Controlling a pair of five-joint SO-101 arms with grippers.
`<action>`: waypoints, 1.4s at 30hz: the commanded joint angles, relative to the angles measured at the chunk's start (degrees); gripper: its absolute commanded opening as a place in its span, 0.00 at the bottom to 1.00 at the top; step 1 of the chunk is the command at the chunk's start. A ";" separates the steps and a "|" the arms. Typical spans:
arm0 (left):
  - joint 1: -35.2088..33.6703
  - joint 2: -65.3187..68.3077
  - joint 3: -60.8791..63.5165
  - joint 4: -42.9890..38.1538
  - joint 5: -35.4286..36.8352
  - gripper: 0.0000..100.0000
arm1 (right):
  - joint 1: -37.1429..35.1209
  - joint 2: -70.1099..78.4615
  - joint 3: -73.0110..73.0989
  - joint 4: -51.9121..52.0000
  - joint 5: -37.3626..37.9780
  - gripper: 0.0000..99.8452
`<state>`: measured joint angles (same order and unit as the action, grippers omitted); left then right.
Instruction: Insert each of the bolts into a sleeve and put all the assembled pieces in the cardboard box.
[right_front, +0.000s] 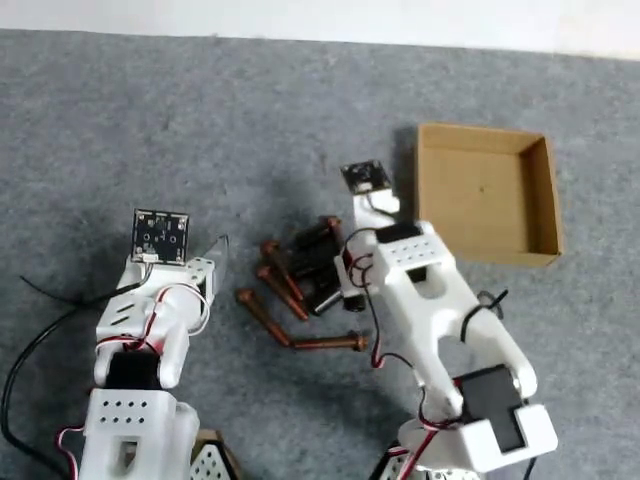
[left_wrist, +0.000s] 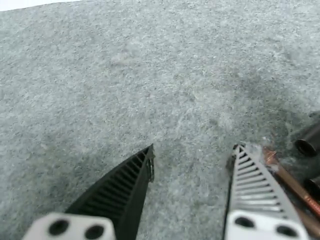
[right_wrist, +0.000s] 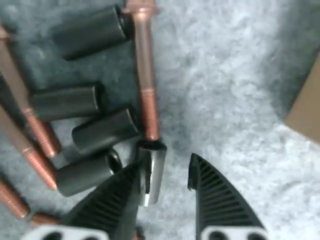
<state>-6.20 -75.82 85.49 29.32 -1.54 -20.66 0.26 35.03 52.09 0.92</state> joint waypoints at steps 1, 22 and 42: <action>-0.40 0.13 -0.66 -1.14 0.35 0.23 | 0.75 5.23 -2.95 1.80 -0.44 0.12; -0.40 0.13 -0.75 -1.14 0.35 0.23 | 1.27 -4.97 -3.82 3.38 -2.20 0.12; -0.40 0.13 -0.75 -1.14 0.35 0.23 | -7.34 -10.86 2.42 2.95 -4.57 0.12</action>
<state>-6.20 -75.82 85.49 29.32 -1.54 -27.34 -8.00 36.70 55.16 -3.03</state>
